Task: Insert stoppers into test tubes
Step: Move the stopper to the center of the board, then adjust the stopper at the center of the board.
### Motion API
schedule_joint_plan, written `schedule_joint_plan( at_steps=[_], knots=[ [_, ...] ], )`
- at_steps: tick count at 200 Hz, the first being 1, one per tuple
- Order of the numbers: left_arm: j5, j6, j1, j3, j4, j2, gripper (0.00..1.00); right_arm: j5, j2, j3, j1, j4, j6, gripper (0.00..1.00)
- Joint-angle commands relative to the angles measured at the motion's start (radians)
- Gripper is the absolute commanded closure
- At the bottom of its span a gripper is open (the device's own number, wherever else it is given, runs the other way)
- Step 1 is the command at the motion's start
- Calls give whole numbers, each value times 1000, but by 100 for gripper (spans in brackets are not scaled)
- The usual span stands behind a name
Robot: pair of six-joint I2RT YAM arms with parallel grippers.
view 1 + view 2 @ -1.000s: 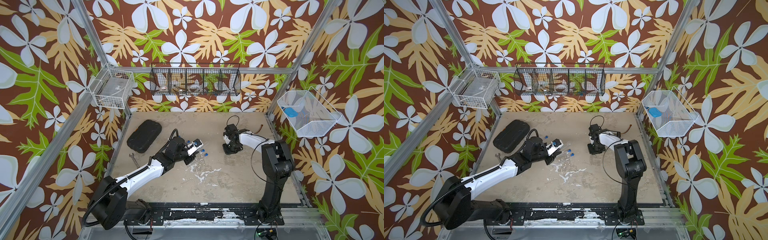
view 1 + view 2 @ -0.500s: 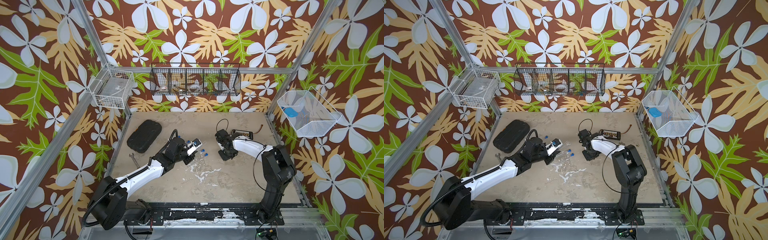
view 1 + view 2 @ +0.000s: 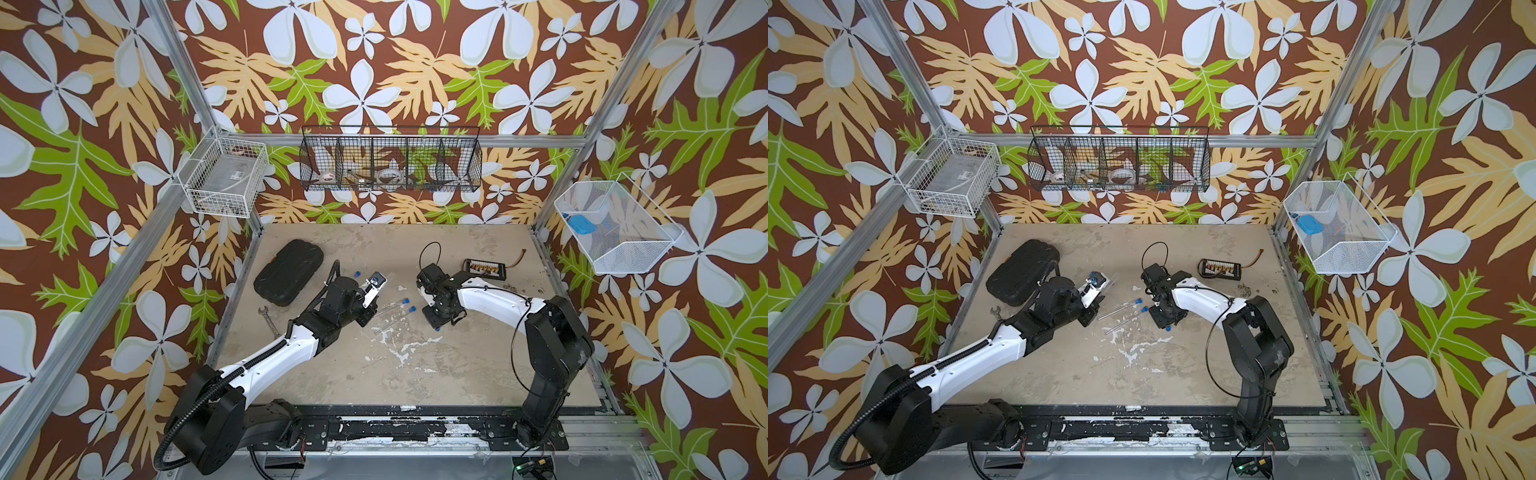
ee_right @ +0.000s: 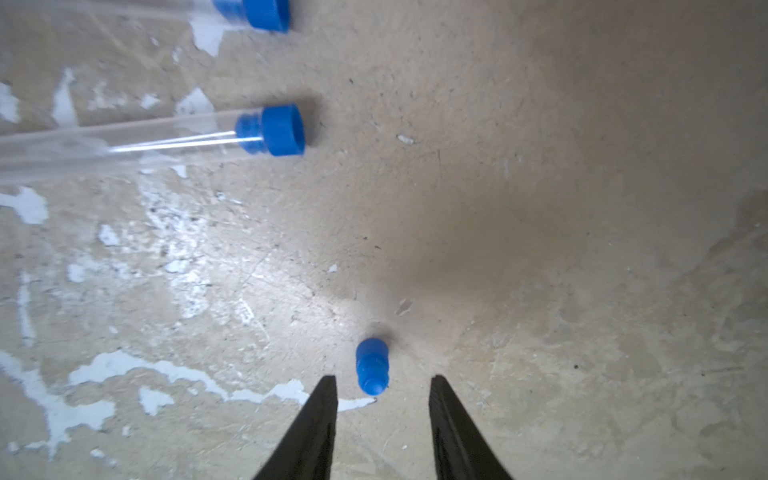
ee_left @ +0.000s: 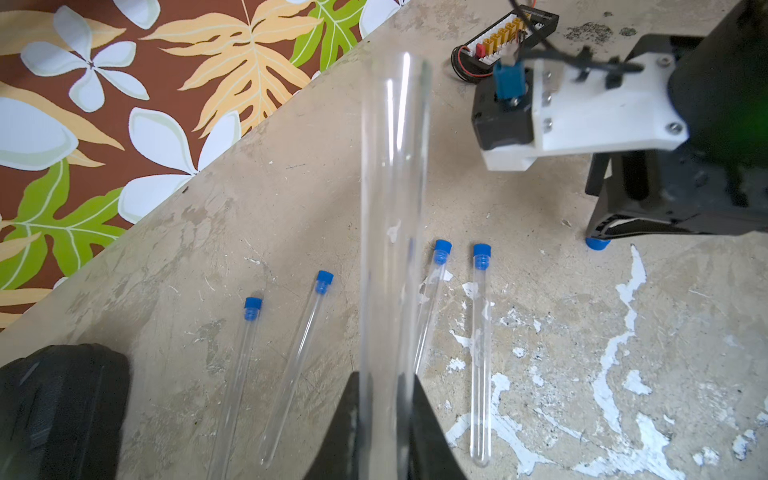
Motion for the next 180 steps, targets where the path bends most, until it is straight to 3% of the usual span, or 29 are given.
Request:
schedule_joint_plan(
  at_steps=[1, 19, 51, 131, 180],
  knots=[
    [-13, -5, 2, -4, 26, -10, 100, -32, -63, -18, -45, 27, -34, 60],
    [-13, -1, 3, -11, 31, -13, 100, -70, -103, -48, -77, 39, -85, 60],
    [-6, -6, 2, -17, 43, -10, 100, -192, -48, -45, -66, -17, -81, 56],
    [-9, -6, 4, -22, 37, -17, 100, -102, 73, -29, -41, -11, -34, 68],
    [-8, -6, 4, -18, 39, -14, 100, -111, 84, -32, -40, -3, -27, 76]
  ],
)
